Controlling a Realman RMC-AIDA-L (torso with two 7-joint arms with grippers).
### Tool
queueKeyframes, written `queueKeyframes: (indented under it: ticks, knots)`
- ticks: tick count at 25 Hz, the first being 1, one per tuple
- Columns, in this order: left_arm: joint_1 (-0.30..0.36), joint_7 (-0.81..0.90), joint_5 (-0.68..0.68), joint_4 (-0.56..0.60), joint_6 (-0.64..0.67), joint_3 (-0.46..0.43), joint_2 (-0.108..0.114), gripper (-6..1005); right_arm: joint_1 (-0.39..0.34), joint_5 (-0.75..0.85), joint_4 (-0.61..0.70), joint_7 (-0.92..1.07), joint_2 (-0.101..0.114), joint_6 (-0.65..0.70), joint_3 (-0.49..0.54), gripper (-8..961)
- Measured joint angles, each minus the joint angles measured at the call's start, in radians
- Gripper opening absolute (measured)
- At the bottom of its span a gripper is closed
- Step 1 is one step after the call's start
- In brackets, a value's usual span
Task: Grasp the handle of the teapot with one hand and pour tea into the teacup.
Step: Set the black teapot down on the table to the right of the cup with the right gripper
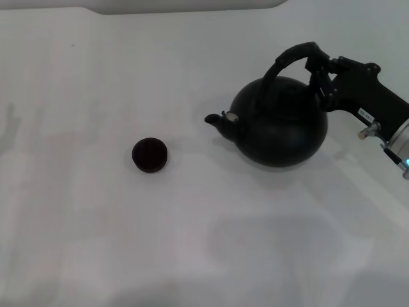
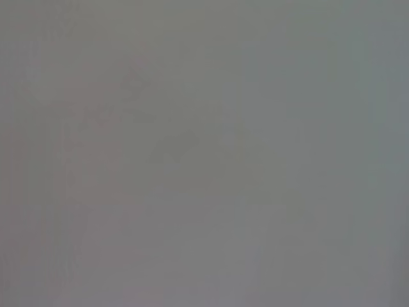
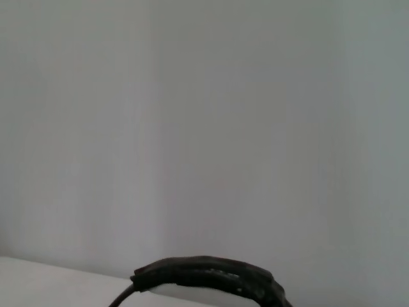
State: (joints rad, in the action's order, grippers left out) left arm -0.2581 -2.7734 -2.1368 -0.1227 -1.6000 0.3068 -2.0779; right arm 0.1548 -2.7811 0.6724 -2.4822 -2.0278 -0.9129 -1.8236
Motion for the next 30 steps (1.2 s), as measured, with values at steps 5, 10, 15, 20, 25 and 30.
queueKeyframes:
  ticks: [5,10,15,20,25,30]
  knots:
    - [0.000,0.000,0.000,0.000,0.000,0.000,0.000,886,0.036,0.000,-0.063,0.000,0.000,-0.057,0.005,106]
    - [0.002,0.000,0.000,0.000,0.000,0.000,-0.001,885,0.038,0.000,-0.073,-0.009,0.000,-0.058,0.000,106]
    - [0.001,0.000,0.000,0.000,0.000,0.000,-0.001,885,0.040,0.000,-0.078,-0.012,0.000,-0.060,-0.001,107]
    - [0.001,0.000,0.000,0.000,0.000,0.000,-0.001,885,0.052,0.000,-0.099,-0.009,0.000,-0.059,-0.002,106]
    - [0.001,0.000,0.000,-0.002,-0.001,0.000,-0.001,885,0.061,0.000,-0.112,-0.009,0.000,-0.058,-0.003,106]
    - [0.000,0.000,0.000,-0.003,-0.001,0.000,-0.002,885,0.066,0.001,-0.128,-0.007,0.000,-0.062,-0.004,107]
